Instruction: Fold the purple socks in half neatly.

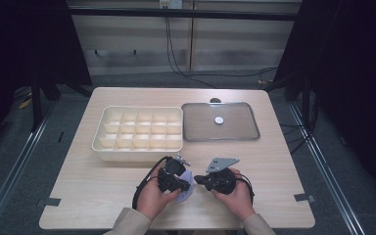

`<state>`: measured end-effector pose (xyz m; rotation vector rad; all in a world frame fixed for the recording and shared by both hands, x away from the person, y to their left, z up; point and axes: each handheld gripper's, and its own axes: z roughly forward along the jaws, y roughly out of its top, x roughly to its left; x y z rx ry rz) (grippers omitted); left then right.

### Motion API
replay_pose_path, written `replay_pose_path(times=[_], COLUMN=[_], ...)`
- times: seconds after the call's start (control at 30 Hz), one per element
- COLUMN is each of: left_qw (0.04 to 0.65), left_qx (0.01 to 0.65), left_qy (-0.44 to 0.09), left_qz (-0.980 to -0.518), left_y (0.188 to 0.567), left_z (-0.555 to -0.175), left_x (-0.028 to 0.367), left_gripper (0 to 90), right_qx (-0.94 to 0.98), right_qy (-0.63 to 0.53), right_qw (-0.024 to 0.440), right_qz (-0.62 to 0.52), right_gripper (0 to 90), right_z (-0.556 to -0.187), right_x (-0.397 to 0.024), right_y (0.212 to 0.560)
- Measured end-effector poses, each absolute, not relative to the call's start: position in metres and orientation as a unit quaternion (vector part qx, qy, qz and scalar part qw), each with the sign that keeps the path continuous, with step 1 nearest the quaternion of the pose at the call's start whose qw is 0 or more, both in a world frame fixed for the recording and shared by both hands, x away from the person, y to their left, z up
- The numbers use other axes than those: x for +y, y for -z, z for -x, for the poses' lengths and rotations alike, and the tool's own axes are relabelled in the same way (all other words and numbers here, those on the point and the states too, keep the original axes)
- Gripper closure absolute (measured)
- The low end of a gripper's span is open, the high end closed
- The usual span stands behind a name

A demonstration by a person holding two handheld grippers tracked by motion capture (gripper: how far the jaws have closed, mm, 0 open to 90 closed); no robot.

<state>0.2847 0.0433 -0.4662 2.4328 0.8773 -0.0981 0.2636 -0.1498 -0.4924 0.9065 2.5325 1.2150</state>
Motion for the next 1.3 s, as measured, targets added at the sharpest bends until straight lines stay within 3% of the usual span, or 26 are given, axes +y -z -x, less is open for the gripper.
replay_pose_path(times=[0.63,1.3], left_qw=[0.275,0.282], left_qx=[0.321,0.312], left_qy=[0.045,0.056], left_qz=[-0.905,-0.906], left_y=[0.467,0.467], left_z=[-0.286,-0.284], left_x=[0.046,0.047], left_gripper=[84.9,84.9], right_qx=[0.843,0.85], right_qy=[-0.428,-0.428], right_qw=[0.097,0.094], right_qz=[-0.309,-0.292], right_gripper=[90.0,90.0], right_z=[-0.268,-0.283], right_x=[-0.153,-0.122], right_y=[0.479,0.475])
